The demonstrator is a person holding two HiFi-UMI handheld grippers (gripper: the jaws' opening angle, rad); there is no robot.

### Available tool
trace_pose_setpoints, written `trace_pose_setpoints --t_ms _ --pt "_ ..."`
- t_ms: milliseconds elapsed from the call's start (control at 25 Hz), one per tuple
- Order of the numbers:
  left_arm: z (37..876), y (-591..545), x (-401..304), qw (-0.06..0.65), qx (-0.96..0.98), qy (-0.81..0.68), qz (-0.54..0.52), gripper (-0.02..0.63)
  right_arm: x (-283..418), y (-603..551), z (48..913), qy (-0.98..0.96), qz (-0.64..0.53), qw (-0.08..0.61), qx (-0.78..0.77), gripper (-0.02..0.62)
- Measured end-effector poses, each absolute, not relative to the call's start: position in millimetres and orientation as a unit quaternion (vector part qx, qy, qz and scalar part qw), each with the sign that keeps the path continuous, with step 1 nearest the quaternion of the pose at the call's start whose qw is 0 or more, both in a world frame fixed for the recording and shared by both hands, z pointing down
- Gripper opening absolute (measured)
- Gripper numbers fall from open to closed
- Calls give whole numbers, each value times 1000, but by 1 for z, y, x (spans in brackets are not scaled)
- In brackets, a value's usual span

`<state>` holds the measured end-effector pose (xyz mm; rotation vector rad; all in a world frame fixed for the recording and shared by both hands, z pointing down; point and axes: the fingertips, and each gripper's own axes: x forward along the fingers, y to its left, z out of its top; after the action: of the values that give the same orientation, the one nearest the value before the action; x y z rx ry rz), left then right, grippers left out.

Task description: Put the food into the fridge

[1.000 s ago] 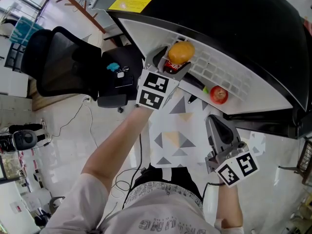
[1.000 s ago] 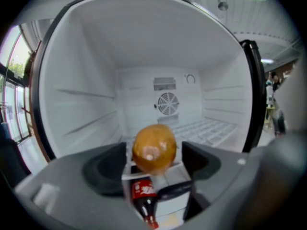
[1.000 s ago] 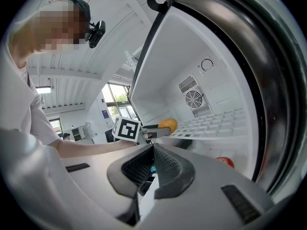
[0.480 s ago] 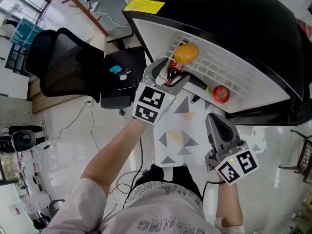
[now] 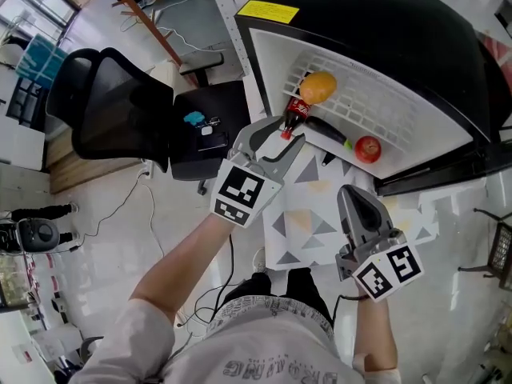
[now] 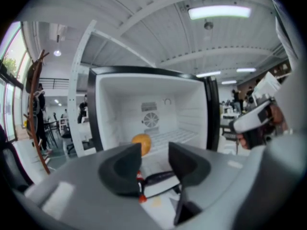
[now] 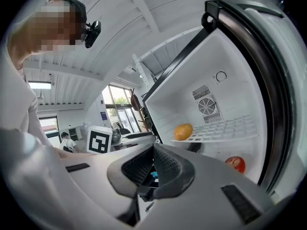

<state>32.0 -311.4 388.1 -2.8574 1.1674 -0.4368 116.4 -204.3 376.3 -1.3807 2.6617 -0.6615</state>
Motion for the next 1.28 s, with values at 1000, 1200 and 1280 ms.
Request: trace_pose_setpoints --t_ms 1000,1200,1280 --pt "385 -200 -49 -36 -934 340 -104 29 72 -159 350 848 -186 33 -496 2" --pt "390 -189 -55 -43 -936 335 -104 21 73 -152 351 843 -184 32 -504 2" --pt "390 -185 -59 -44 -936 334 -104 18 74 -149 351 841 -184 32 -508 2"
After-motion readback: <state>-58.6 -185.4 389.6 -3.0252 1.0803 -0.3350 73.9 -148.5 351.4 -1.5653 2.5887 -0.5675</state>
